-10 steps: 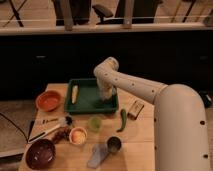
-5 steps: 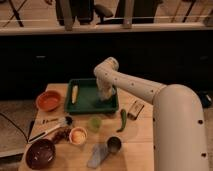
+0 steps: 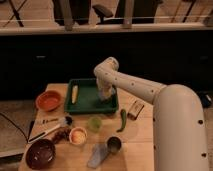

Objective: Wipe tray with sponge

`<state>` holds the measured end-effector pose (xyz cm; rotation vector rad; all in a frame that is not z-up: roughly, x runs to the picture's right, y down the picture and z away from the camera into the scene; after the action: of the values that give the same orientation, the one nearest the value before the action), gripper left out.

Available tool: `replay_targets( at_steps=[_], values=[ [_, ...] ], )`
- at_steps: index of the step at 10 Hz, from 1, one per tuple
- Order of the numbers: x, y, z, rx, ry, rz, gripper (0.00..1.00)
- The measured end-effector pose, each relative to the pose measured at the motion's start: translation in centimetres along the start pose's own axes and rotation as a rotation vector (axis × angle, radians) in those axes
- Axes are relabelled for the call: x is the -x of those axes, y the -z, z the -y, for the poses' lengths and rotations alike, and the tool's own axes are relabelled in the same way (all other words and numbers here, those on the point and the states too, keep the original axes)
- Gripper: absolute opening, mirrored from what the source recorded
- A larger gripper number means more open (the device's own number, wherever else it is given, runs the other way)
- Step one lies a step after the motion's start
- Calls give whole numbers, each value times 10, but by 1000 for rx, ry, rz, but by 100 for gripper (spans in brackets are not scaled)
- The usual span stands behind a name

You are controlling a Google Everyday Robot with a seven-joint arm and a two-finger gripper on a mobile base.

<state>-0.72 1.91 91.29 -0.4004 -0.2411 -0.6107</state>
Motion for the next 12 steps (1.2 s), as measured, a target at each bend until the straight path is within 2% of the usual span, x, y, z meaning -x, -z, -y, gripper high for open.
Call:
replay_targets(
  at_steps=[4,10,12],
  values=[
    [0,0,0,-4,4,7,0],
    [5,5,4,-3,20,39,0],
    [-4,7,1,5,8,36,0]
  ],
)
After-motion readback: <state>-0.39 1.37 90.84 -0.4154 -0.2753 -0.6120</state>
